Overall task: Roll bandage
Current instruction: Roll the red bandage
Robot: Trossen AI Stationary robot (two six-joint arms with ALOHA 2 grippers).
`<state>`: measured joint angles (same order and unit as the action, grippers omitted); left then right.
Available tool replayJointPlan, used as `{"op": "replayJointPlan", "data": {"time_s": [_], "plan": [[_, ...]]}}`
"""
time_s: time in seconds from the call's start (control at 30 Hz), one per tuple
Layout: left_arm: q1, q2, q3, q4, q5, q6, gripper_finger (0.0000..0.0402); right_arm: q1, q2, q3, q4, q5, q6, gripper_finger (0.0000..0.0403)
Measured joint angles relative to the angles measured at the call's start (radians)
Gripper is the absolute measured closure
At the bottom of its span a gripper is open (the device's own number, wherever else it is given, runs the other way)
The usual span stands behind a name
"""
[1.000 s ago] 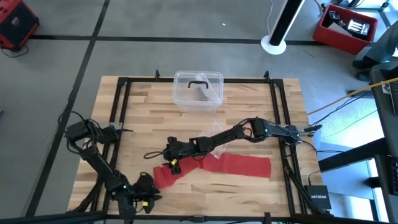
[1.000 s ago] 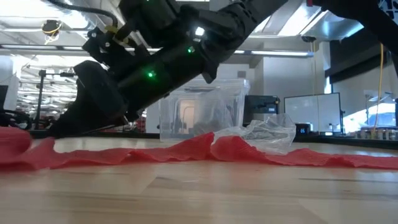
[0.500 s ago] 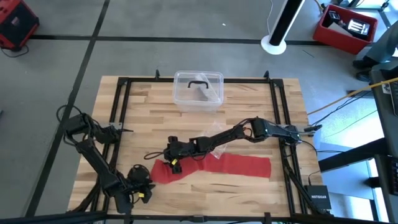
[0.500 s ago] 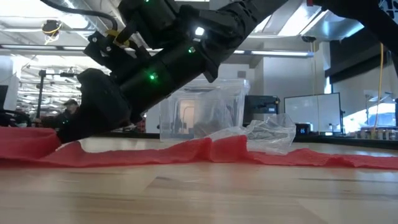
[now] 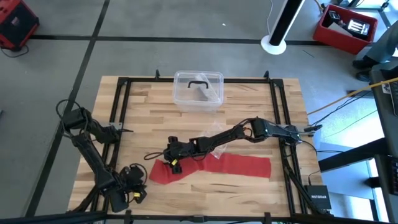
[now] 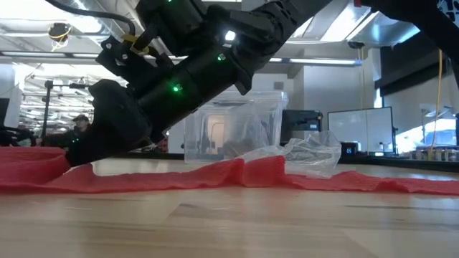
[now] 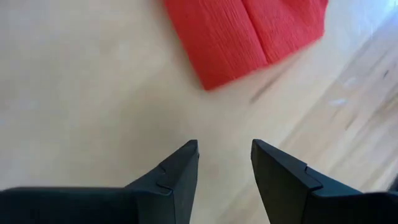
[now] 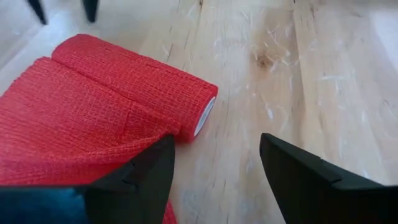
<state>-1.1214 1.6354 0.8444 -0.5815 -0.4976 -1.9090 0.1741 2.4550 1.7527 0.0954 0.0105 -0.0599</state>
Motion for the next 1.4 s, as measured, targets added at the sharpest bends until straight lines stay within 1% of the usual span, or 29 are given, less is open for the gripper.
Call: {"op": "replayJointPlan", "data": {"time_s": [0.13, 0.2, 0.3, 0.5, 0.7, 0.93, 1.1, 1.3, 1.4], "plan": [[0.002, 0.026, -0.008, -0.015, -0.09, 0.059, 0.0259, 0.0, 0.0, 0.0, 0.004, 0.0, -0.001, 0.0165], [0.004, 0.041, -0.008, -0.005, -0.116, 0.082, 0.0259, 0.0, 0.0, 0.0, 0.004, 0.0, -0.001, 0.0165], [0.002, 0.054, -0.008, -0.004, -0.137, 0.083, 0.0259, 0.0, 0.002, 0.0, 0.006, 0.0, -0.001, 0.0165], [0.005, 0.078, -0.008, -0.006, -0.222, 0.08, 0.0259, 0.0, 0.015, 0.001, 0.011, -0.002, -0.002, 0.0165], [0.021, 0.112, -0.008, -0.006, -0.244, 0.092, 0.0259, 0.002, 0.018, 0.001, 0.012, -0.017, -0.001, 0.0165], [0.013, 0.113, -0.008, -0.012, -0.248, 0.076, 0.0259, 0.002, 0.018, 0.001, -0.013, -0.021, 0.04, 0.0165], [0.014, 0.113, -0.007, -0.013, -0.273, 0.066, 0.0259, 0.003, 0.018, 0.002, -0.023, -0.022, 0.077, 0.0165], [0.014, 0.113, -0.007, -0.03, -0.276, 0.062, 0.0259, 0.003, 0.017, 0.004, -0.054, -0.044, 0.081, 0.0165], [0.014, 0.11, -0.007, -0.047, -0.324, 0.058, 0.0259, 0.007, 0.017, 0.003, -0.047, -0.042, 0.082, 0.0165]]}}
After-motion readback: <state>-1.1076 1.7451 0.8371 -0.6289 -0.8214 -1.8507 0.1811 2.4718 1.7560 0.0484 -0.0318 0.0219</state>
